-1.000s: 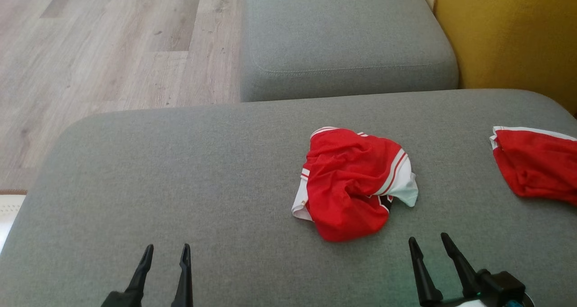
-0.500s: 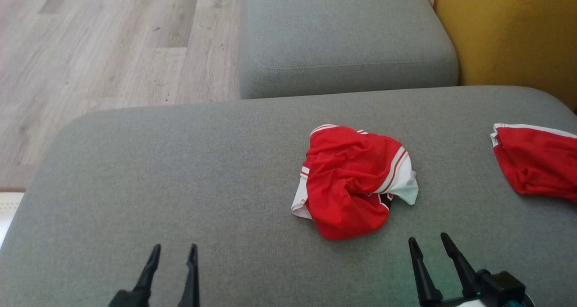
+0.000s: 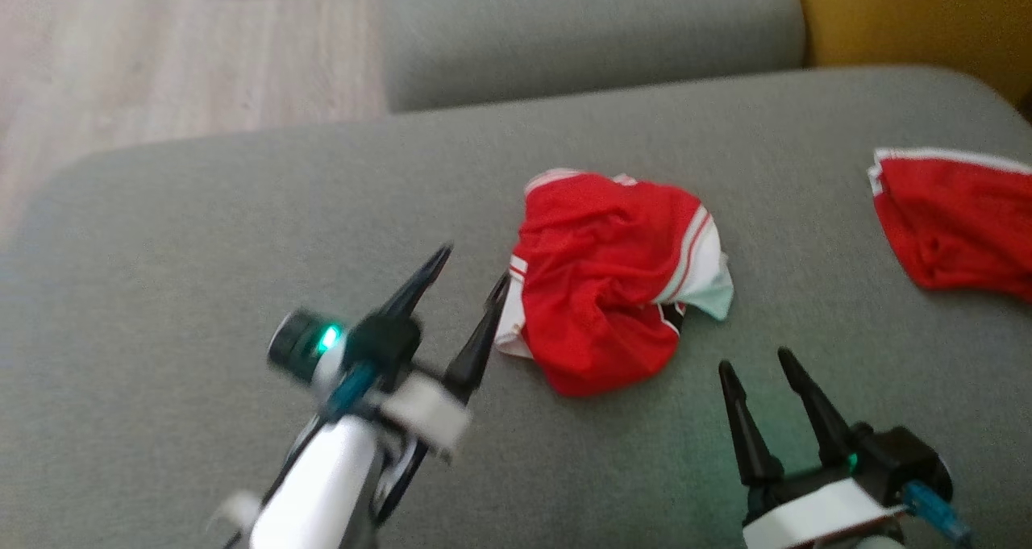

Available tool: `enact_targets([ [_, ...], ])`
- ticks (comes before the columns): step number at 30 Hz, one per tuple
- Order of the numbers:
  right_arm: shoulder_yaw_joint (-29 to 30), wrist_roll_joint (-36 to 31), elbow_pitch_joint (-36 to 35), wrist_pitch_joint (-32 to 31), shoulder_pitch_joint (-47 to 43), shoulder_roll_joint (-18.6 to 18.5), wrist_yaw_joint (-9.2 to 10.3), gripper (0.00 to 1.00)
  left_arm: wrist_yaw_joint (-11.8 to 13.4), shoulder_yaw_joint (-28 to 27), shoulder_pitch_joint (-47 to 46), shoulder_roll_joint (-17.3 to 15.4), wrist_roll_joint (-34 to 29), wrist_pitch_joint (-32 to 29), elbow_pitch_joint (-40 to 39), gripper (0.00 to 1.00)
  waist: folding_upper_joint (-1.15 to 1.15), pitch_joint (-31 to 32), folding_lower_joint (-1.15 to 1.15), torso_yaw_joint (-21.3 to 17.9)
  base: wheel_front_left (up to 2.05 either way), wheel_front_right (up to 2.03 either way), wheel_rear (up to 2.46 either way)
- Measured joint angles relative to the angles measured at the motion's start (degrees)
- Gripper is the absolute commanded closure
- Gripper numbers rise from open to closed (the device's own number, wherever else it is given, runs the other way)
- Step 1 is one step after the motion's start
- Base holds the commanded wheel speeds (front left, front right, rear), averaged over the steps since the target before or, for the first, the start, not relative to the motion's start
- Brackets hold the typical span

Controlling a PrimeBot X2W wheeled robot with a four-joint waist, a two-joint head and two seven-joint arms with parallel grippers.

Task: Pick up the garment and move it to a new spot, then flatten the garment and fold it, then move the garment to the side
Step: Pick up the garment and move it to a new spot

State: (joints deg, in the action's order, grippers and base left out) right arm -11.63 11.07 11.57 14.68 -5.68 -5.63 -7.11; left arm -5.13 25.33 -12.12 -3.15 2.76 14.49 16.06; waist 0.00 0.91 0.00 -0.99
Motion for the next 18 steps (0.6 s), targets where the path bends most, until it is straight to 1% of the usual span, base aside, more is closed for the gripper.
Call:
enact_targets([
  [3, -0.3, 0.0, -0.6, 0.0, 1.5, -0.2, 0.00, 0.00, -0.4, 4.5, -8.6, 0.1, 2.1, 0.1, 4.8, 0.00, 0.00, -3.1, 0.00, -1.4, 0.00, 0.00, 0.00],
  [6, -0.9, 0.0, -0.6, 0.0, 3.3, -0.4, 0.00, 0.00, 0.0, 9.7, -18.4, 0.2, 6.1, -0.8, 8.5, 0.00, 0.00, -6.6, 0.00, -2.8, 0.00, 0.00, 0.00],
  [9, -1.2, 0.0, -0.8, 0.0, 5.5, -0.4, 0.00, 0.00, 1.8, 14.7, -28.0, 0.5, 11.0, -3.3, 12.1, 0.00, 0.00, -10.1, 0.00, -4.5, 0.00, 0.00, 0.00],
  [12, -1.5, 0.0, -1.0, 0.0, 7.2, -0.4, 0.00, 0.00, 3.8, 19.2, -35.1, 0.7, 16.0, -6.6, 16.5, 0.00, 0.00, -13.1, 0.00, -6.5, 0.00, 0.00, 0.00],
  [16, -1.8, 0.0, -1.5, 0.0, 8.6, -0.4, 0.00, 0.00, 5.7, 25.4, -40.3, 0.7, 23.6, -10.2, 20.1, 0.00, 0.00, -16.9, 0.00, -9.1, 0.00, 0.00, 0.00],
  [18, -1.7, 0.0, -1.6, 0.0, 9.3, -0.4, 0.00, 0.00, 6.9, 28.7, -42.5, 0.7, 26.3, -11.8, 21.5, 0.00, 0.00, -18.8, 0.00, -10.1, 0.00, 0.00, 0.00],
])
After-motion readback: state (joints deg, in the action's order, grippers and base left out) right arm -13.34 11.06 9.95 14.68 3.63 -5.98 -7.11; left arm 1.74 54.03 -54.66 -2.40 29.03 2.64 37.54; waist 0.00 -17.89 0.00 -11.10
